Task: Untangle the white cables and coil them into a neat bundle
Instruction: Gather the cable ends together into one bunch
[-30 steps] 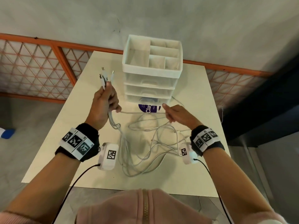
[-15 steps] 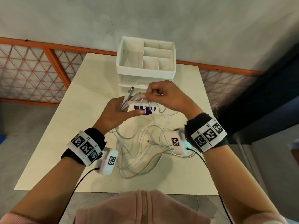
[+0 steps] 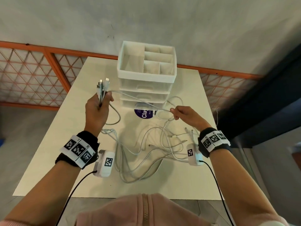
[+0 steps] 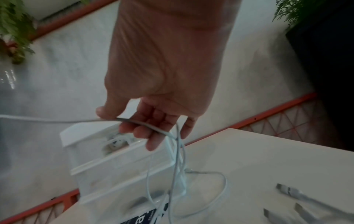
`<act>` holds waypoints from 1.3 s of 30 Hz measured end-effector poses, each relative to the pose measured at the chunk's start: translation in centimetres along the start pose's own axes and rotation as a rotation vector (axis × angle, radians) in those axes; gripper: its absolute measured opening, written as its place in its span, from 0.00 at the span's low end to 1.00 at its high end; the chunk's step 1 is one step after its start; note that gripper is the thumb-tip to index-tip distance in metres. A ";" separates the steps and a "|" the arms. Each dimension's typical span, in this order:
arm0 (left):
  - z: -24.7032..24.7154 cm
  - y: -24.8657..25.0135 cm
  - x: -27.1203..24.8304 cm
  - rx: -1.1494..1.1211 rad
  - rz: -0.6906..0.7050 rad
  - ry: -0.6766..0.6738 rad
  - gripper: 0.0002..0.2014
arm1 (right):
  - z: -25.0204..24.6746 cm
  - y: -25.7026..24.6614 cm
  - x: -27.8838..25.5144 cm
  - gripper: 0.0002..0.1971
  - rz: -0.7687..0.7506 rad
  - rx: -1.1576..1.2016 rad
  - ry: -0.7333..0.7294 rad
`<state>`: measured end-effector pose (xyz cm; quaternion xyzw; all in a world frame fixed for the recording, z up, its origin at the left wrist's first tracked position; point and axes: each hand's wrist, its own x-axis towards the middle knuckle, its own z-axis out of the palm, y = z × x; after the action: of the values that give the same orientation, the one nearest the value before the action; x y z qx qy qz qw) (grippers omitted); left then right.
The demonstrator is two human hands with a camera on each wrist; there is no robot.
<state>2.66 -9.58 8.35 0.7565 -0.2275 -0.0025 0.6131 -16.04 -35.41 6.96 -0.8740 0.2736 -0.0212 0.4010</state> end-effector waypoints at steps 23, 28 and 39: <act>3.7 2.1 -2.9 -0.012 0.030 -0.318 0.08 | -1.6 -10.1 -1.2 0.09 -0.366 0.055 -0.157; 2.0 1.4 -1.6 0.178 0.081 -0.081 0.13 | -4.2 -5.8 -0.4 0.20 -0.380 0.103 0.235; 1.1 0.3 -0.7 0.183 0.098 0.048 0.17 | -3.6 2.8 0.7 0.27 0.063 -0.186 0.070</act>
<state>1.63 -10.36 8.20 0.7970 -0.2490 0.0664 0.5463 -17.63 -39.70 7.25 -0.8972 0.3153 -0.0136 0.3088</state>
